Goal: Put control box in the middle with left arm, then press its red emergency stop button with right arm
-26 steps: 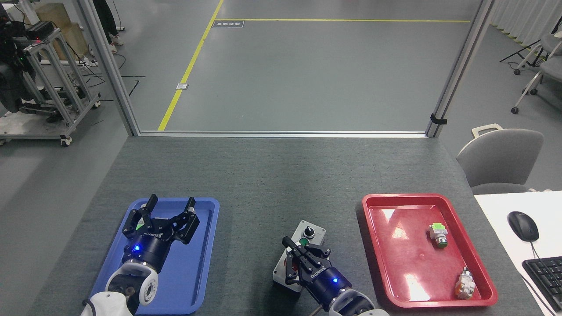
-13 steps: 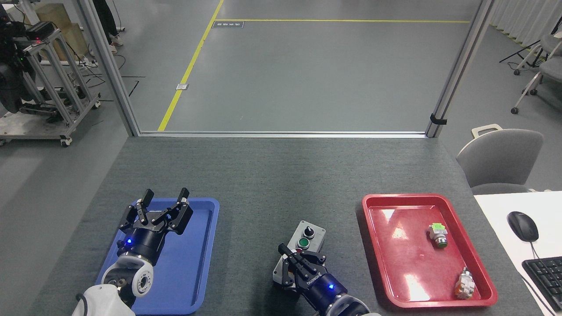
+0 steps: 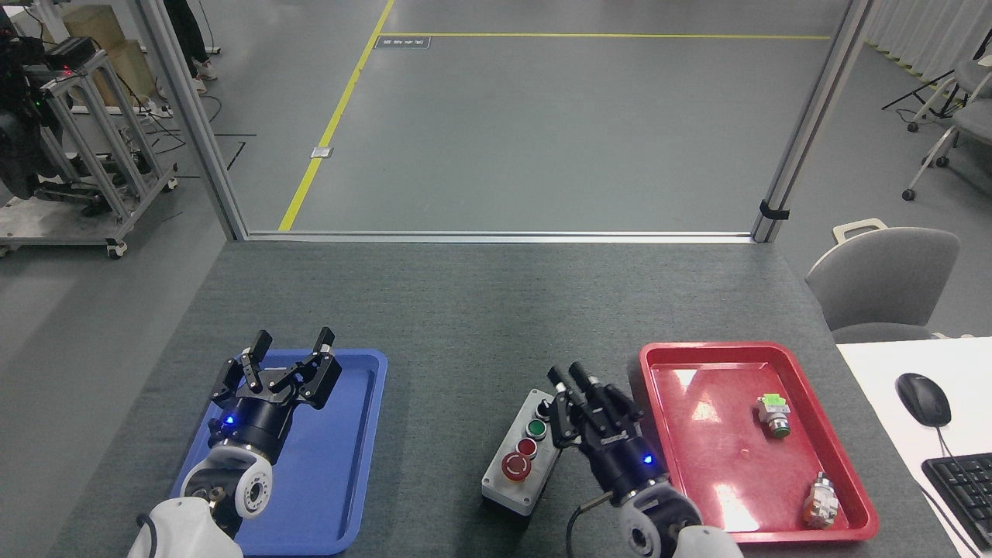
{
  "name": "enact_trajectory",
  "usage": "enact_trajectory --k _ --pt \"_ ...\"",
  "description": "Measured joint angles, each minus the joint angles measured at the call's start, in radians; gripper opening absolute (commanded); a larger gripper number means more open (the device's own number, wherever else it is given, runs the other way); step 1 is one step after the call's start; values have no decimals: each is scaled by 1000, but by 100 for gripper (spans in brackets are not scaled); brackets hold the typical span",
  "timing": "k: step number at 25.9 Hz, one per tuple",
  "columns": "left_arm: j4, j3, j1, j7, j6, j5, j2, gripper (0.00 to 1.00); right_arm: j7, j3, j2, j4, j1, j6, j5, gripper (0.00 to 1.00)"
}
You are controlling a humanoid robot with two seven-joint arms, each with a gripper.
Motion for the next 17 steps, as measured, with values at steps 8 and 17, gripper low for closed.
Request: enact_trajectory --k 8,17 --pt "3 0 0 -2 1 0 3 99 3 -150 -54 -62 -10 212 -18 100" --pt "5 -2 24 4 0 0 1 99 5 -161 -90 -100 61 282 -19 100"
